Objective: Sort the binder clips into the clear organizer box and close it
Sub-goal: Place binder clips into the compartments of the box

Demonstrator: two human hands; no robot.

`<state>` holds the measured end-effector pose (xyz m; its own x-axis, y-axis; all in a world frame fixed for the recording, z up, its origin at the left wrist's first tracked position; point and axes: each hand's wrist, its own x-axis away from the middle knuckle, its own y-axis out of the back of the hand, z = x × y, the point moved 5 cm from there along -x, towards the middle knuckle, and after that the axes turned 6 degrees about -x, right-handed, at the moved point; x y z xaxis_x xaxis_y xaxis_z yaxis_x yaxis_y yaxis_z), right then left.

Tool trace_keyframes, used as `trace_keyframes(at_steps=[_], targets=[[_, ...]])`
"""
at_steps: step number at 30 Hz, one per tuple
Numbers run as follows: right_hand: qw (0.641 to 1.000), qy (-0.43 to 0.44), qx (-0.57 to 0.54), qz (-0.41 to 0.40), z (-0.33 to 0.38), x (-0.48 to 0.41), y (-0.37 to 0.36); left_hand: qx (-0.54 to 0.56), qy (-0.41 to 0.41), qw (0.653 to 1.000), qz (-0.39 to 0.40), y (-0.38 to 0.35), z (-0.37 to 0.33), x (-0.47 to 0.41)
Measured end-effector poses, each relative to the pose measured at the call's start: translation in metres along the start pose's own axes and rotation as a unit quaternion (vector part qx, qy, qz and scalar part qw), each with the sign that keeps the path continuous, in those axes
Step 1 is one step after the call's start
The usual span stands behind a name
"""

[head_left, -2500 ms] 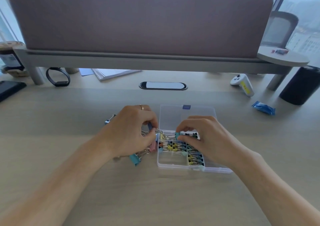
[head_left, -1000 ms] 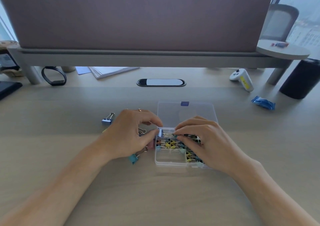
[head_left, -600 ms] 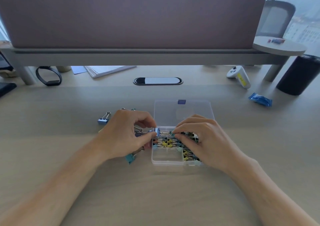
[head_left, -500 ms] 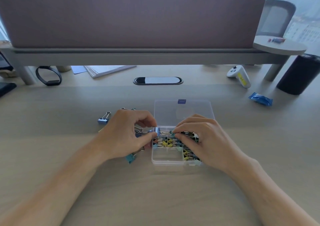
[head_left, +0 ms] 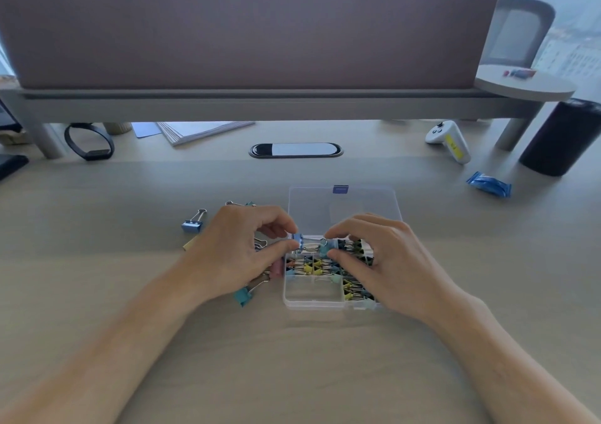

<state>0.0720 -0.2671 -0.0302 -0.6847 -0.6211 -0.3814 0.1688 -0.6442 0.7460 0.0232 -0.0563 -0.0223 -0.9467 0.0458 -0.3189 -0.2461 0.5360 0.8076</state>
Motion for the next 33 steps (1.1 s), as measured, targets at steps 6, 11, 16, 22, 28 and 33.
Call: trace_keyframes(at_steps=[6, 11, 16, 22, 28, 33], targets=[[1.000, 0.014, 0.005, 0.001, -0.0001, -0.0001, -0.0014, -0.011, -0.019, 1.000, 0.013, -0.0021, -0.0014, 0.0005], [0.999, 0.038, 0.009, -0.006, 0.0013, -0.0003, -0.0017, -0.014, -0.051, 0.998, 0.015, -0.0009, -0.0034, -0.0002], [0.999, 0.050, 0.015, -0.006, 0.0024, 0.0001, -0.0014, -0.015, -0.061, 0.998, 0.020, -0.0021, -0.0036, -0.0004], [0.998, 0.053, 0.015, -0.007, 0.0032, 0.0001, -0.0012, -0.011, -0.069, 0.997, 0.027, -0.0024, -0.0044, 0.0002], [0.999, 0.051, 0.012, -0.006, 0.0026, 0.0004, -0.0008, -0.015, -0.066, 0.997, 0.022, -0.0013, -0.0051, 0.0005], [0.999, 0.053, 0.009, -0.010, 0.0031, 0.0000, -0.0005, -0.021, -0.065, 0.998, 0.013, 0.0003, -0.0071, 0.0005]])
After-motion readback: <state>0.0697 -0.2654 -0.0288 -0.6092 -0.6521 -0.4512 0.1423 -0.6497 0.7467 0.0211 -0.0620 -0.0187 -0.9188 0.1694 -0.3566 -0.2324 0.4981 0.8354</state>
